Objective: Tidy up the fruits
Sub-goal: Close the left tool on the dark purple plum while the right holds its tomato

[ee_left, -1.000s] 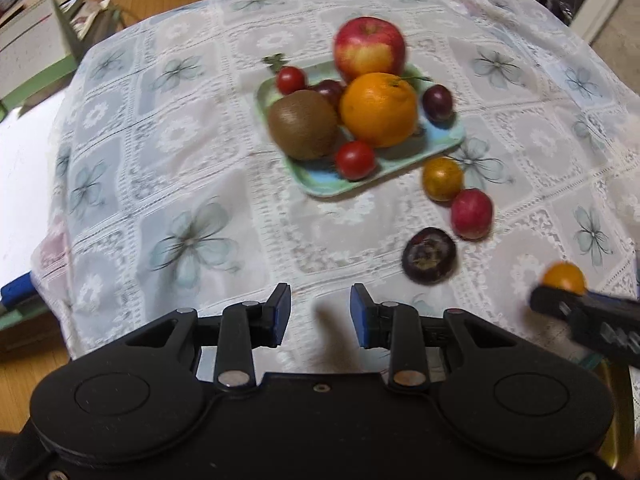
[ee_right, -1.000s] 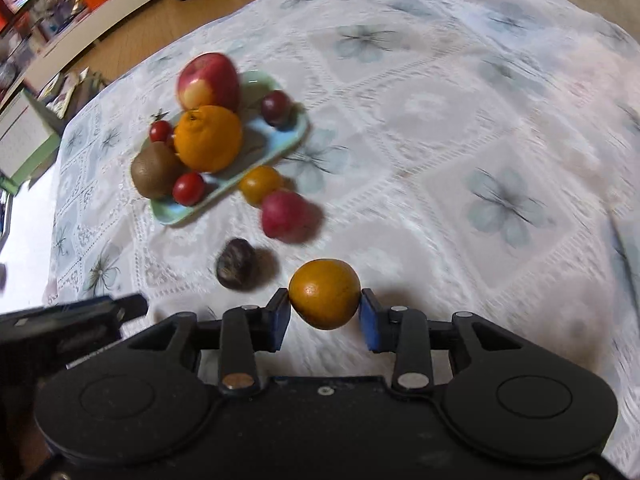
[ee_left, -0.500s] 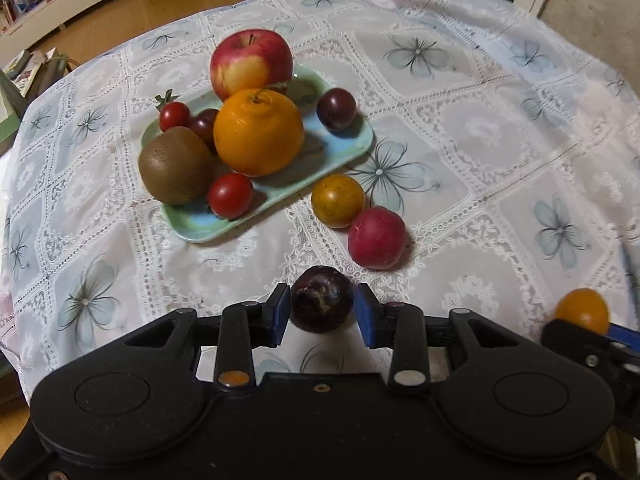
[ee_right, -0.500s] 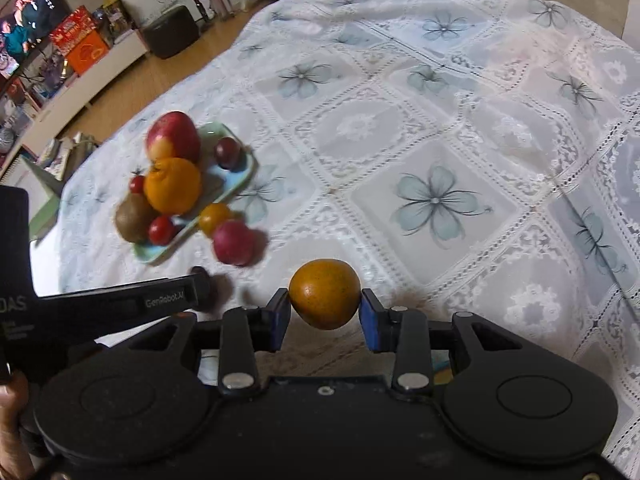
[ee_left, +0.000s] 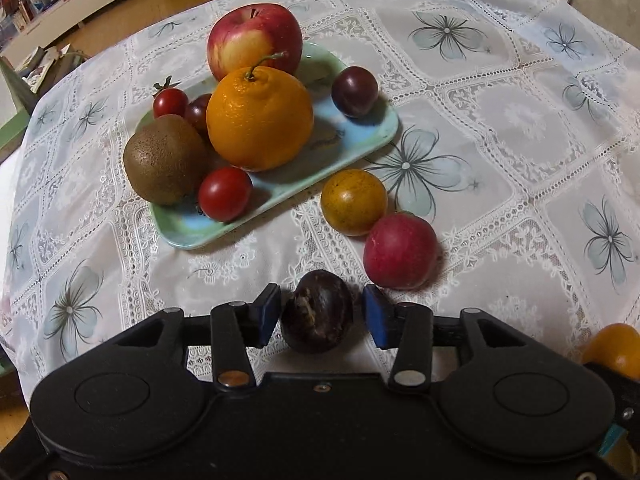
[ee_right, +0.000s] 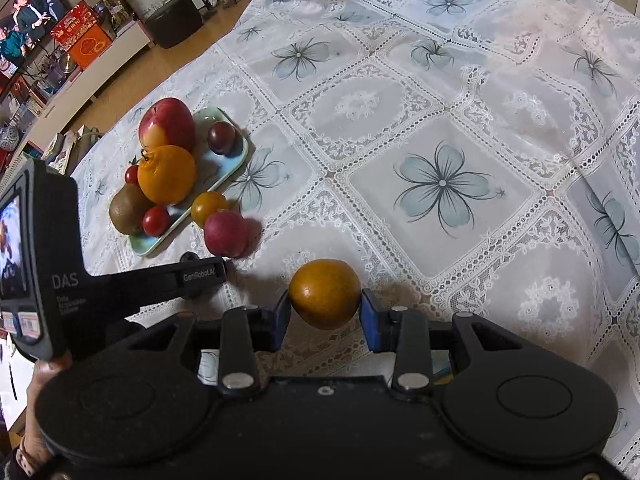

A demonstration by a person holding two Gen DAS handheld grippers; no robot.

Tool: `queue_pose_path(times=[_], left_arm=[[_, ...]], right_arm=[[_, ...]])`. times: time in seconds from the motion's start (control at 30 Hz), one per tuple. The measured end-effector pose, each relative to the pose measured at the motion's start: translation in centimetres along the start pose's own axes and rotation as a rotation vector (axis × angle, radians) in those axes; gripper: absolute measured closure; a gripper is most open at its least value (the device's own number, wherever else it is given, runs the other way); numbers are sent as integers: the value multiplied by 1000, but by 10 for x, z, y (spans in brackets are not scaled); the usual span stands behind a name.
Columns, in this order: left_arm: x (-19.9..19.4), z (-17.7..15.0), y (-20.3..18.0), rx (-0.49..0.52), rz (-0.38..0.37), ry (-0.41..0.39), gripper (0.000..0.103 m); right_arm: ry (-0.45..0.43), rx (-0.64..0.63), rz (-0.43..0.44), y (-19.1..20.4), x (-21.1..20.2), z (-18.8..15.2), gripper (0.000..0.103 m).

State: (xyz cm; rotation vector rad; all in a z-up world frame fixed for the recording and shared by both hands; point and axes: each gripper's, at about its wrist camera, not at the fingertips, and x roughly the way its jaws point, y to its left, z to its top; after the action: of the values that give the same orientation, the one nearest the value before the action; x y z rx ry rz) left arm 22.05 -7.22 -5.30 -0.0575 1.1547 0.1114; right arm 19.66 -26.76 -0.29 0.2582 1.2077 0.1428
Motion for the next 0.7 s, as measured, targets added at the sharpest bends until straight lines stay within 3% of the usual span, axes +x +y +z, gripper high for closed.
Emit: queue_pose_path(times=[0.1, 0.33, 0.53, 0.63, 0.7], left_arm=[[-1, -2, -1, 13, -1, -11, 58], [-10, -4, 7, -24, -39, 23, 60], [-46, -17, 20, -59, -88, 30, 76], [-66, -26, 27, -66, -124, 28, 100], [-78, -30, 30, -62, -133, 14, 99]], right_arm=[[8, 1, 0, -1, 3, 0, 65], [3, -12, -18, 0, 8, 1, 65], [7, -24, -28, 0, 7, 1, 65], [-3, -28, -35, 3, 0, 1, 65], [-22, -32, -46, 5, -9, 0, 65]])
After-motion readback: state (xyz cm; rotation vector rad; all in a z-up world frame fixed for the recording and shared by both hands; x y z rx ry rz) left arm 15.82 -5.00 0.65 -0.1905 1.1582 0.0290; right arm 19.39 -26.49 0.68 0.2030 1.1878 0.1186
